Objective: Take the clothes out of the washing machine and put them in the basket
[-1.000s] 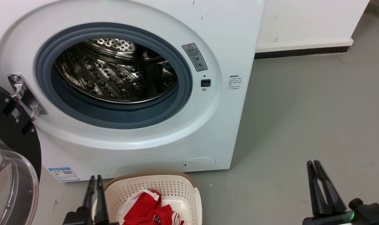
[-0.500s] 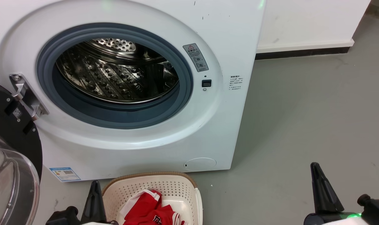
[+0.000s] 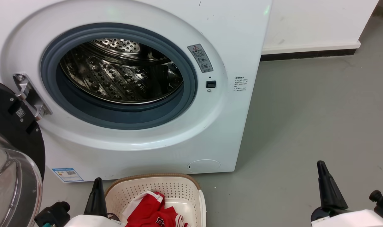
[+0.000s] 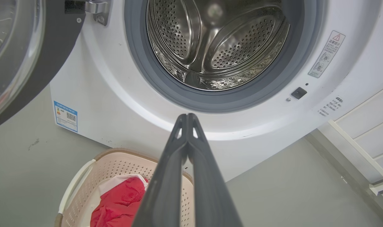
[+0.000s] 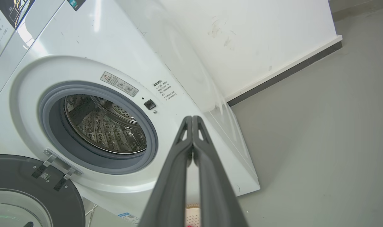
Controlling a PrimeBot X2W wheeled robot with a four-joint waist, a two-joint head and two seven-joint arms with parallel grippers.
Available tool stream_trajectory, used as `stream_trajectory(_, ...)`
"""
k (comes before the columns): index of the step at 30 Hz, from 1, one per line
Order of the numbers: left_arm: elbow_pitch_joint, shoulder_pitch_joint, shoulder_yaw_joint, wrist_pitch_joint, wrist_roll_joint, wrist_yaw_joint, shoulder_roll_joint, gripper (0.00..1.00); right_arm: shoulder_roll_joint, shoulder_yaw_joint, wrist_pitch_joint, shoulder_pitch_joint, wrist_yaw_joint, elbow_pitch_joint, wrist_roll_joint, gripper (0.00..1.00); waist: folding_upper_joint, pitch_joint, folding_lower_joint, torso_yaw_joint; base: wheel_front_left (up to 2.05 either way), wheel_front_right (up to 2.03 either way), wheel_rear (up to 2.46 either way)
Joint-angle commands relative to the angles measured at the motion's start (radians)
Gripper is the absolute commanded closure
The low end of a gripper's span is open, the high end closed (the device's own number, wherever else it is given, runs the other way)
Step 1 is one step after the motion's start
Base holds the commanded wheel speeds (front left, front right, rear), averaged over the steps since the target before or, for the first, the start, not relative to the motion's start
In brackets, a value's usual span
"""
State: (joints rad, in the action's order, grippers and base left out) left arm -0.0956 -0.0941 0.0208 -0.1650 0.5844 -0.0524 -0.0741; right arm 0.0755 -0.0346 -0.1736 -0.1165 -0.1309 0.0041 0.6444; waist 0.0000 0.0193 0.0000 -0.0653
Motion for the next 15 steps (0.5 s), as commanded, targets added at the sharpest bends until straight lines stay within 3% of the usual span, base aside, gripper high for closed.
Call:
stream_trajectory(1, 0.005, 0.026, -0.006, 0.005, 0.041, 0.010, -0.007, 1.00, 0.009, 0.004, 0.008, 0.031, 0.000, -0.002, 0.040, 1.00, 0.0000, 0.000, 0.0000, 0.001, 0.00, 0.00, 0.00)
stream_trajectory(15, -0.025, 0.063, -0.016, 0.049, 0.259, 0.046, -0.013, 1.00, 0.015, 0.016, 0.051, 0.073, 0.000, 0.046, 0.247, 1.00, 0.0000, -0.003, 0.0000, 0.010, 0.00, 0.00, 0.00)
